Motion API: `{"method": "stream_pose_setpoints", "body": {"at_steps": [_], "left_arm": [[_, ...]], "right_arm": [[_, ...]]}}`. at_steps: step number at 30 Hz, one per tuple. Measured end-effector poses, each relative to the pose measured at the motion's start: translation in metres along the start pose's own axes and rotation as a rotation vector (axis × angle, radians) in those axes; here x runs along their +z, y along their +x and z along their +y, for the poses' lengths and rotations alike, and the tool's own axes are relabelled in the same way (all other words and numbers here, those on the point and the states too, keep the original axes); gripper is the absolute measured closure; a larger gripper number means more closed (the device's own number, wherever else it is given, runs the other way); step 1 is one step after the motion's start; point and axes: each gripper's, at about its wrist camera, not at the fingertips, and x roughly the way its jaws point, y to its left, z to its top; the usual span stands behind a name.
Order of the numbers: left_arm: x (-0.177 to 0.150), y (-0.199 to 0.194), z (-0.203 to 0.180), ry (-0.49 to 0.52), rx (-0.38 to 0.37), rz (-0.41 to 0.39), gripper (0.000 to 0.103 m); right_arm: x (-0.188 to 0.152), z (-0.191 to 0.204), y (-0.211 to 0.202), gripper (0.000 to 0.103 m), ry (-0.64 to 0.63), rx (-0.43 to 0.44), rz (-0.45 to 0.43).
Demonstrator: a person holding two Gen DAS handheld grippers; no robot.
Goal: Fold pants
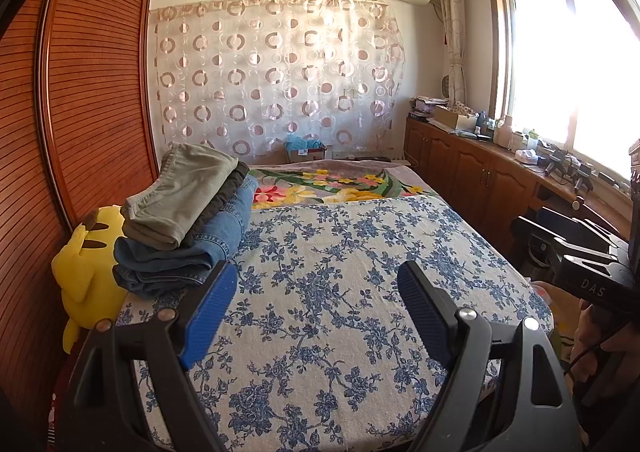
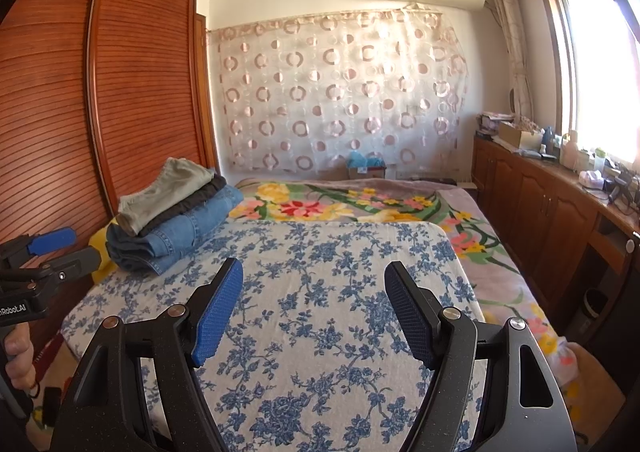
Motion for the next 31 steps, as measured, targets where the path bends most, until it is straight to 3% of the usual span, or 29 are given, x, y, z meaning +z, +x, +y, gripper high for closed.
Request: {"method": "stream_pose_setpoints", "body": {"at_steps": [31], "left_arm": [[0.0011,-0.0013,-0.0008,0.002,0.001,-0.002,0.020]], "right_arm": [[-0.0008,0.0007,0.0001,0.028,-0.002,-0.002,-0.002]]}}
